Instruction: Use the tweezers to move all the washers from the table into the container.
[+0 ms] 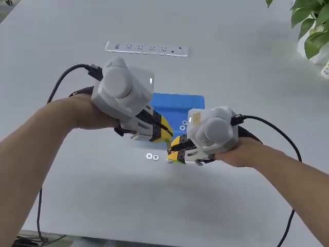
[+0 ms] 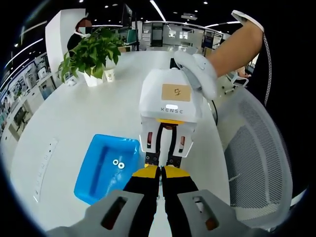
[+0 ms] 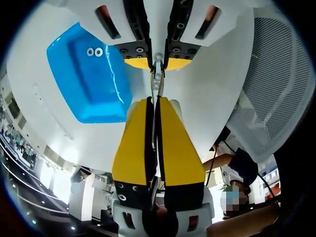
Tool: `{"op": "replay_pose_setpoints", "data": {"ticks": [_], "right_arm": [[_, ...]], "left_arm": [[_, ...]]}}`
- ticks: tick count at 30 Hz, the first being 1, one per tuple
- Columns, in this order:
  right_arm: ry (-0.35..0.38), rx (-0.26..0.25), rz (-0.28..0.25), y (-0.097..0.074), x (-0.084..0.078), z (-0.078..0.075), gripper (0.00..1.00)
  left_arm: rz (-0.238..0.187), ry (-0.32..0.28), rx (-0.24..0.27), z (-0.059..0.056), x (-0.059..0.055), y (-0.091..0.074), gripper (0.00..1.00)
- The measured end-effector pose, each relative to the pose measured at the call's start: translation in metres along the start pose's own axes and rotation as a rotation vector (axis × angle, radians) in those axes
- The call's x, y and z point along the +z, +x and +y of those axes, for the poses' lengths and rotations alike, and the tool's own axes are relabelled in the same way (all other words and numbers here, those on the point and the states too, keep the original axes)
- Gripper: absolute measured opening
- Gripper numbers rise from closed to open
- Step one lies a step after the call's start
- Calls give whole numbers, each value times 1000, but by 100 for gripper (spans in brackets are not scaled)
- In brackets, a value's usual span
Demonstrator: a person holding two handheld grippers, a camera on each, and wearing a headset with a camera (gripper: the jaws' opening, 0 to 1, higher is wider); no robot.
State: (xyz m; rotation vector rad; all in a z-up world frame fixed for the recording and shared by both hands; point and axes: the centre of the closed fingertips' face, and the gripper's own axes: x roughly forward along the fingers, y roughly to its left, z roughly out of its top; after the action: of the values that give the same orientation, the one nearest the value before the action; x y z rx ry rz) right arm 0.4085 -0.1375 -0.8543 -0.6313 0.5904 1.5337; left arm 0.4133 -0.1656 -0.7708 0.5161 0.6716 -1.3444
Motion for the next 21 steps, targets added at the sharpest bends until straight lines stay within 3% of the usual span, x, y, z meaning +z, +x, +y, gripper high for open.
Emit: {"op": "replay_pose_setpoints", "data": {"ticks": [21], "right_arm": [[21, 20, 7, 10, -10, 6, 12]], "left_arm": [[14, -22, -27, -5, -11, 10, 5]]}}
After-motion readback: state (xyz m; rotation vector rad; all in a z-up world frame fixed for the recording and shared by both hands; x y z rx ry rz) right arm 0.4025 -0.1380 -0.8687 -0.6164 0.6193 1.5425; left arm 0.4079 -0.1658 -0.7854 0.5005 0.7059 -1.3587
